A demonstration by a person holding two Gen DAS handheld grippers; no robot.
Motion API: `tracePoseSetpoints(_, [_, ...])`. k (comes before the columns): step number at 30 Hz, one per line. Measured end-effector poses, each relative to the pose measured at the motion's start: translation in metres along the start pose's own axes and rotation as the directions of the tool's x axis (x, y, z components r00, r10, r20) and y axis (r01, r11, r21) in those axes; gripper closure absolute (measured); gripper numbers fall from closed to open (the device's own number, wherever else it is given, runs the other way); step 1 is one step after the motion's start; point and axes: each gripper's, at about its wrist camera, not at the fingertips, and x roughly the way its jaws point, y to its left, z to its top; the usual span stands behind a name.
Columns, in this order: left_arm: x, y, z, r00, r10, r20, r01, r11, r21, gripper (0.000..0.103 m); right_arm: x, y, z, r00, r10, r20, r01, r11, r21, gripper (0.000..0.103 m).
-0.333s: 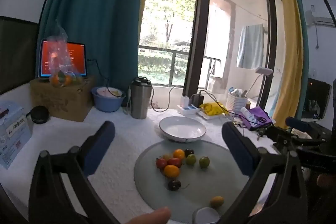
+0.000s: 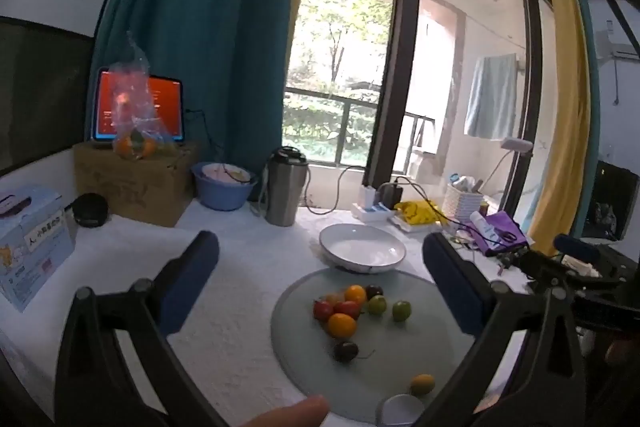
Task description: Organize fruits
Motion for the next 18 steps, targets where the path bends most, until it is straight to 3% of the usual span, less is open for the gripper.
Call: tracePoseSetpoints(18, [-0.0088,-0.0018,0.0017,0.999,-0.051,0.016,0.051,0.999,0.002,0.000,0.0017,0.0009,0.0007,1.000,0.013,-0.021,-0.012,1.000,0.007,0.008])
